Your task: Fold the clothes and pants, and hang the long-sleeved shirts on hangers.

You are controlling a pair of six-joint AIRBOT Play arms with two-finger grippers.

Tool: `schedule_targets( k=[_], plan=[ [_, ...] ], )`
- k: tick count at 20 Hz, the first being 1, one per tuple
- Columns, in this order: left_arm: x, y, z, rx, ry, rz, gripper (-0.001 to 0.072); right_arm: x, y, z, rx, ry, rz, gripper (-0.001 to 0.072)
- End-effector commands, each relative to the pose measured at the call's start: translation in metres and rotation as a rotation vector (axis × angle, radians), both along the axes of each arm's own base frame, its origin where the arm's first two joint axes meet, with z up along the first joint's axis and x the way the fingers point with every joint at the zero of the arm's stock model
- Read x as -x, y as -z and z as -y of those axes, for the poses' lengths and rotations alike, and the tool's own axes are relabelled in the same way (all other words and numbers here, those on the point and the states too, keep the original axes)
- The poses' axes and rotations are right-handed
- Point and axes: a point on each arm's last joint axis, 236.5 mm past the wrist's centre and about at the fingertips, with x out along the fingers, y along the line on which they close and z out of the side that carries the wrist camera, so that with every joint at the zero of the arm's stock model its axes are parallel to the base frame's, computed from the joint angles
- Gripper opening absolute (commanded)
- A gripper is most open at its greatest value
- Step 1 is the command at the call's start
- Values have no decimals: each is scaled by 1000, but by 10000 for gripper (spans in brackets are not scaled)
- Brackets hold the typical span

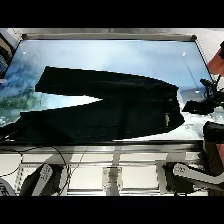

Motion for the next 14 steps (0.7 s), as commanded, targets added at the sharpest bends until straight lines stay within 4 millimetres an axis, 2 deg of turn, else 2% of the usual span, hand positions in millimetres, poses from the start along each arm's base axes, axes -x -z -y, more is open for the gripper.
schedule_targets(
  k=[1, 4, 8, 10, 11, 12, 14],
  plan=[
    [-3, -7, -6, -25, 0, 14, 37, -24, 16, -18, -106, -27, 58, 541],
    [-2, -7, -5, -24, -1, 12, 37, -23, 38, -33, -202, -25, 0, 541],
    [-1, -6, -4, -18, -2, 7, 37, 2, 67, -49, -278, -55, -102, 540],
    [-1, -6, -4, -17, -3, 5, 37, 27, 69, -62, -334, -116, -179, 539],
    [-1, -6, -4, -17, -2, 5, 37, 43, 66, -67, -360, -143, -237, 488],
    [-1, -6, -4, -18, -2, 5, 37, 59, 63, -65, -361, -166, -301, 445],
    [-1, -7, -5, -20, 2, 6, 37, 84, 57, -62, -361, -194, -408, 445]
  ],
)
